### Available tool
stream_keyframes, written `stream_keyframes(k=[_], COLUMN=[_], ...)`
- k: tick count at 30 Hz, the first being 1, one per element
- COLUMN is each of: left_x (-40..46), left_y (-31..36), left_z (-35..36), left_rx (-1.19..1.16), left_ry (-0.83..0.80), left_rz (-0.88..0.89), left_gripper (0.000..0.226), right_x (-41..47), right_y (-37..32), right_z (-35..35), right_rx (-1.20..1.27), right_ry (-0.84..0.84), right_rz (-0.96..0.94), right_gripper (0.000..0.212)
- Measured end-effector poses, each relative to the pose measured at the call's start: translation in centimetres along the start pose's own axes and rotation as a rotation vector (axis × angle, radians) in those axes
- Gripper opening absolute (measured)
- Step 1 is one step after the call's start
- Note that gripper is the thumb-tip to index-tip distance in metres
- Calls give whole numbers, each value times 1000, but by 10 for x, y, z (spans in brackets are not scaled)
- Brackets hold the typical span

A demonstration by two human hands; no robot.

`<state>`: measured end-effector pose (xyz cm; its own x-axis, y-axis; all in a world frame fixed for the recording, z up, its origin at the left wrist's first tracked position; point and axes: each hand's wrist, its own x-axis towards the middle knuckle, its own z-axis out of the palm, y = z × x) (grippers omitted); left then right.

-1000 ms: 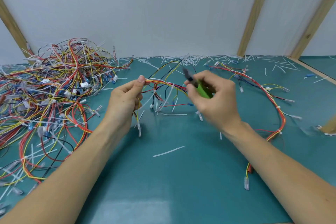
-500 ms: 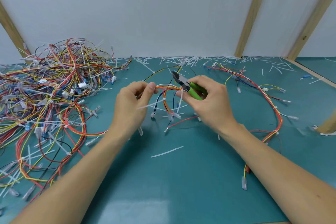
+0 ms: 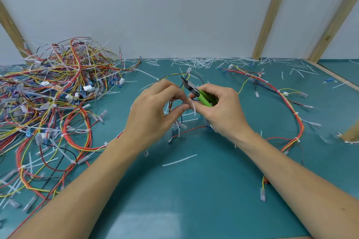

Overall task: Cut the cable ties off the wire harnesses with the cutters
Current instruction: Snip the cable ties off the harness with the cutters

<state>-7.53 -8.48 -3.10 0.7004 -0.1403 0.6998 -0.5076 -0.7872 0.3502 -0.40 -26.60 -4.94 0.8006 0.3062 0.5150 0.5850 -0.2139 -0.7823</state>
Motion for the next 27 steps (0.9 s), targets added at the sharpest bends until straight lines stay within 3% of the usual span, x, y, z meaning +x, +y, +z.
stream_keyframes(k=[8, 12, 20, 27], left_x=[-3, -4, -5, -2], left_y=[-3, -6, -10, -19], left_z=[4, 9, 16, 15], left_rx=[-24, -169, -286, -593], left_ry=[13, 4, -10, -105], left_rz=[-169, -301, -446, -570], left_gripper=[24, 33, 27, 12], right_x=[0, -1, 0, -1], right_y=[0, -2, -6, -7], right_z=[-1, 1, 1, 3], right_rx=[0, 26, 65, 95], right_ry=[-19, -30, -42, -18], right_rz=[35, 59, 82, 85], right_gripper=[16, 19, 16, 15])
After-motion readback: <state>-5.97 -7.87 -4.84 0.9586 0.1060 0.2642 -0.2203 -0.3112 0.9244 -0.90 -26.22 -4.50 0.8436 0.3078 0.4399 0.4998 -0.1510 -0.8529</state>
